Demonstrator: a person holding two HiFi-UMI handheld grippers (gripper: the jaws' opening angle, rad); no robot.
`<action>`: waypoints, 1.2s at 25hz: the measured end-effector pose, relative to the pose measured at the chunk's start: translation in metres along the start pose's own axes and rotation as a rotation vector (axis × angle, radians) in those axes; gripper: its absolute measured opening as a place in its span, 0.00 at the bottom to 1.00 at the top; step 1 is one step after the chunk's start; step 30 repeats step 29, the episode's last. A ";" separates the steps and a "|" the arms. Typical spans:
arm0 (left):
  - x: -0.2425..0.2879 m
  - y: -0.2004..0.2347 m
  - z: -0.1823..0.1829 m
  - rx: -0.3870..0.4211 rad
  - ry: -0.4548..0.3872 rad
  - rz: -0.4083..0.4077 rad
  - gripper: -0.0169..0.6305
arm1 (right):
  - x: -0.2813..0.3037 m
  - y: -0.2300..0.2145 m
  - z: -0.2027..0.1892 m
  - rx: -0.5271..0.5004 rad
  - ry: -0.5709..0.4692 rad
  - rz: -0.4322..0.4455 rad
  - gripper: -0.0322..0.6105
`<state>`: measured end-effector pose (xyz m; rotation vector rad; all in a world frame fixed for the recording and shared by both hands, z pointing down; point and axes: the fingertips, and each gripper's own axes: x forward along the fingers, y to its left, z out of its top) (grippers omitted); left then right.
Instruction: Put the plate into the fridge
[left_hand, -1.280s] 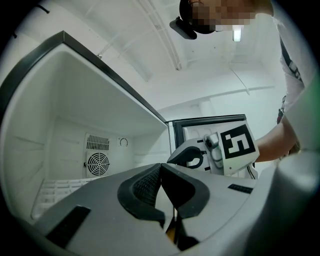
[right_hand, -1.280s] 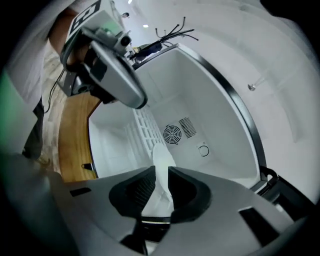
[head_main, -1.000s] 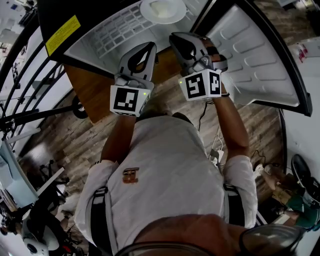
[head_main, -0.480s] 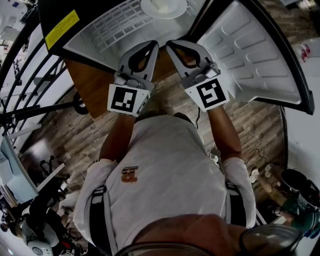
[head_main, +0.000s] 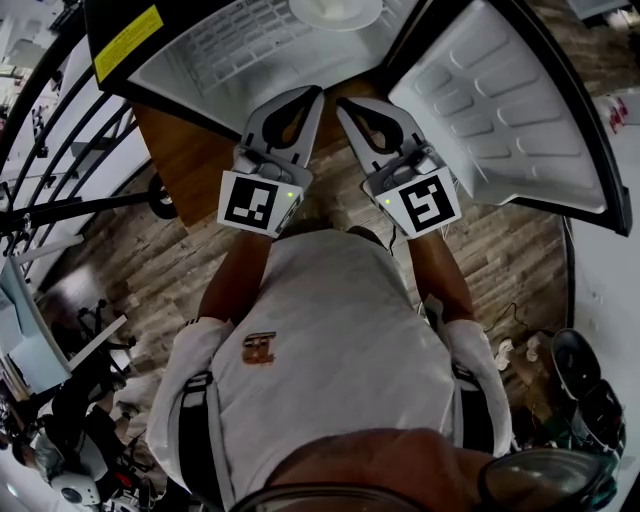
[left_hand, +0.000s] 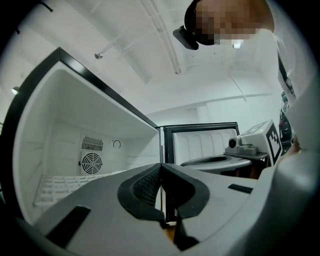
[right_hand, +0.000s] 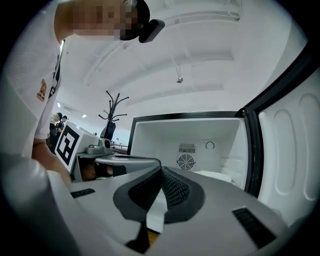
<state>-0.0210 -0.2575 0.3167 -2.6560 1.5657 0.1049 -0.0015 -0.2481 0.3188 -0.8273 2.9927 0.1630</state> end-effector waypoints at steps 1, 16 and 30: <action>0.000 0.000 0.001 0.000 -0.003 0.002 0.05 | 0.000 0.000 -0.001 0.005 -0.001 -0.001 0.10; -0.013 -0.013 0.008 0.001 -0.011 0.017 0.05 | -0.019 0.006 0.002 0.024 -0.009 -0.022 0.10; -0.020 -0.014 0.001 0.006 -0.025 0.037 0.05 | -0.022 0.010 -0.010 0.023 0.005 -0.006 0.10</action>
